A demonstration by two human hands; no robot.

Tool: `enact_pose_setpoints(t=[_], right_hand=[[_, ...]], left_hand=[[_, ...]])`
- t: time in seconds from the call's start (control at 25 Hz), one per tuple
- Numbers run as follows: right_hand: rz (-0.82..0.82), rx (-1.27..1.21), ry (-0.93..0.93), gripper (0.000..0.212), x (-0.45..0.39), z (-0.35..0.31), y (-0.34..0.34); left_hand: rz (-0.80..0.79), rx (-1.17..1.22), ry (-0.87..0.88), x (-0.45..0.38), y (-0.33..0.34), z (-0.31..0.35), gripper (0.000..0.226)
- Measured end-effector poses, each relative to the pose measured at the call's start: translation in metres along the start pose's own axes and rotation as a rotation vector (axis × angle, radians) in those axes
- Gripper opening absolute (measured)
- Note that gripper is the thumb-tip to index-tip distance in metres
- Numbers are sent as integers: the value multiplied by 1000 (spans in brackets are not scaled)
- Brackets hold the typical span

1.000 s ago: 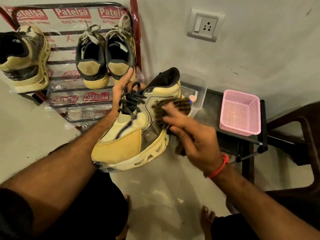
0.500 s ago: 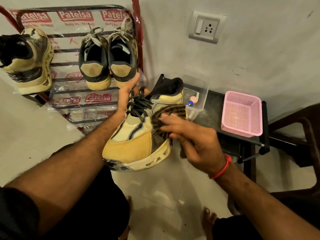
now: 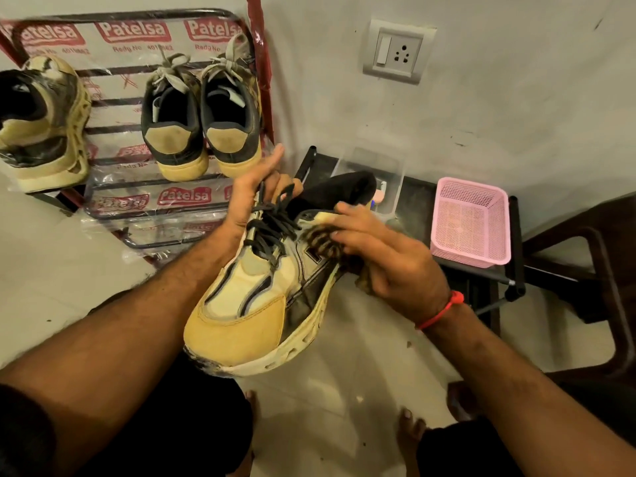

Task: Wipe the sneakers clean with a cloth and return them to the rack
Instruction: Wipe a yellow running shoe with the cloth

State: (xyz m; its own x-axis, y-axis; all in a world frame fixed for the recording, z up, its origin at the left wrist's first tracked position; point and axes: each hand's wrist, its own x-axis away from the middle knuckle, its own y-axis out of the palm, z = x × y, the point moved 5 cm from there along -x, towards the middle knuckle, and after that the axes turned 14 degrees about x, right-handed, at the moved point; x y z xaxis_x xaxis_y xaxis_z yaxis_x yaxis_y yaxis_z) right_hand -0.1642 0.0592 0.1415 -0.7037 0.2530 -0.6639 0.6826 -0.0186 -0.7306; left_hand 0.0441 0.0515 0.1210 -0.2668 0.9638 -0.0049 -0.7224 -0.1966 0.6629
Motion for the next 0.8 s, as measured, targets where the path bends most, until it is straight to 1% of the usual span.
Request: enact_pose_setpoints(t=[0.04,0.12,0.16,0.24,0.32,0.4,0.48,0.52,0.56,0.64,0.68,0.72,0.76,0.8], right_hand=[[13,66,95,34,1,19,-2],[46,149,302,27,6,51,-4],[57,159,383,25,9,60,-4],[100,159,498,24,13,66,-5],[158,73,613,23,13,71,-9],[159,-45,749,23,12,74,-8],[92,-204,858,23,9,69,-4],[59,-277,872,24,4,62,-6],[43,-324,845,26,-4,53,-12],[-21,-332,718,38,-26,27,-33],[-100,-280,641,48,-36,10,-44],[-216,-171,561,61,-45,-9,-52],[-340,-12,488,75,-50,-28,-55],[-426,170,426,87,-52,-45,-55]], left_hand=[[71,-60,-9,-2,-7,1,47],[208,-130,-58,-3,-19,2,40],[186,-79,-66,-3,-19,1,43],[93,46,-37,-2,-9,3,54],[72,66,-13,2,5,7,60],[91,36,7,8,16,13,63],[153,-113,55,17,25,23,67],[194,-225,97,22,27,30,68],[245,-361,165,27,29,37,68],[351,-604,344,37,35,50,66],[390,-693,425,43,42,55,66],[411,-774,488,50,52,58,68],[414,-870,535,55,62,62,70],[404,-985,572,58,70,64,73]])
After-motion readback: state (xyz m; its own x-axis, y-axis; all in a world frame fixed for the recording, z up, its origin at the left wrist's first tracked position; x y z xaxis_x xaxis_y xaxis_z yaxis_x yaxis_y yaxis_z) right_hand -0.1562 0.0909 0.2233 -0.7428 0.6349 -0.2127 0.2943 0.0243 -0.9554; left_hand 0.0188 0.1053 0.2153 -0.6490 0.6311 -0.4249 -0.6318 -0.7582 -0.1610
